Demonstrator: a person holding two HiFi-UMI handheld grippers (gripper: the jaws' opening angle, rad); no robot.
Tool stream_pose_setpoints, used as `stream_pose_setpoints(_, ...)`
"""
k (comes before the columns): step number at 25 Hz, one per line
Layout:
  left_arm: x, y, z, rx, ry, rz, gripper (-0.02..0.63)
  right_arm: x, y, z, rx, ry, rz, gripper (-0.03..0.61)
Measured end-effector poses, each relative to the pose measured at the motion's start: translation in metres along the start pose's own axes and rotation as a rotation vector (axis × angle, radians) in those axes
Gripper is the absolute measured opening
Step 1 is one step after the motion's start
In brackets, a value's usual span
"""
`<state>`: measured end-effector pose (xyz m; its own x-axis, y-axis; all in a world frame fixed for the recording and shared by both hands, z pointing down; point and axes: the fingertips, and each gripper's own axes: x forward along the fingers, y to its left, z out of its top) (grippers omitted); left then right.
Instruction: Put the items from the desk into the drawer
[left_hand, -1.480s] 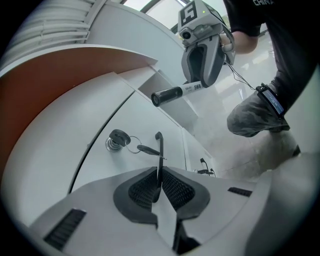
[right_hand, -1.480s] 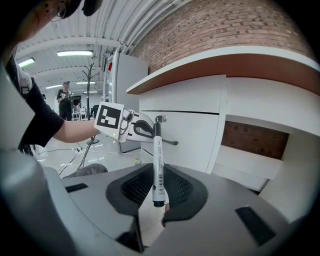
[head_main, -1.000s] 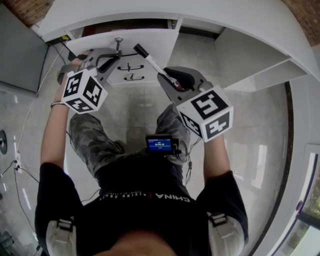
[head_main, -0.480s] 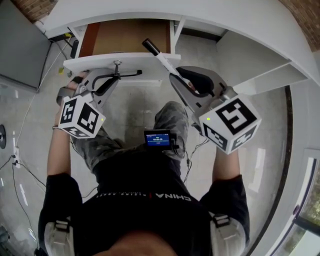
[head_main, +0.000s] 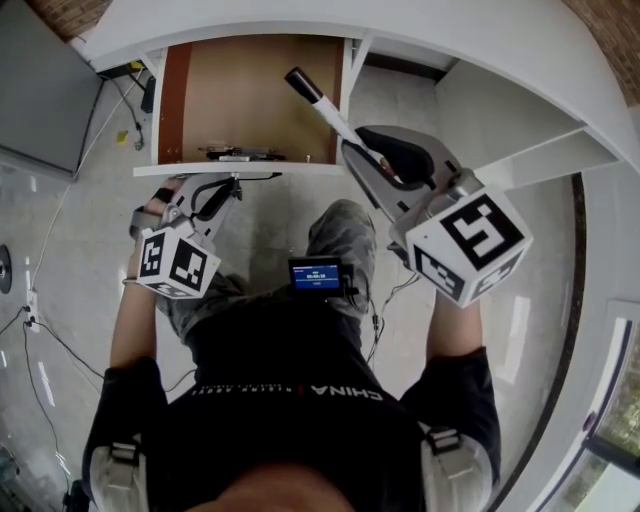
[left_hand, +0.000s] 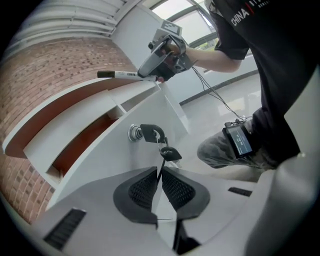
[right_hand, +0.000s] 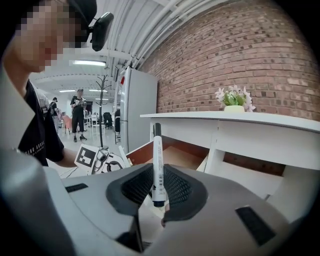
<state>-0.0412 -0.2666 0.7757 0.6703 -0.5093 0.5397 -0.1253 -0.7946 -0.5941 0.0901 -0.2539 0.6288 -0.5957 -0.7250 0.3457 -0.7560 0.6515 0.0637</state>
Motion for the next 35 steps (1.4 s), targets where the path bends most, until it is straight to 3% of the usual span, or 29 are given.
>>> stream_pose_setpoints(11, 0.004, -0.005, -0.005, 0.018, 0.005, 0.016, 0.037, 0.008, 0.0, -0.009, 0.017, 0.006, 0.002, 0.074)
stream_pose_setpoints(17, 0.004, -0.005, -0.005, 0.022, 0.008, 0.016, 0.037, 0.023, -0.002, -0.003, -0.066, 0.053, 0.002, 0.074)
stream_pose_setpoints(26, 0.007, -0.008, -0.013, 0.022, 0.018, 0.015, 0.037, 0.107, 0.006, -0.002, -0.273, 0.288, 0.129, 0.074)
stream_pose_setpoints(35, 0.008, -0.009, -0.016, 0.03, 0.017, 0.025, 0.037, 0.189, 0.024, -0.043, -0.393, 0.523, 0.257, 0.074)
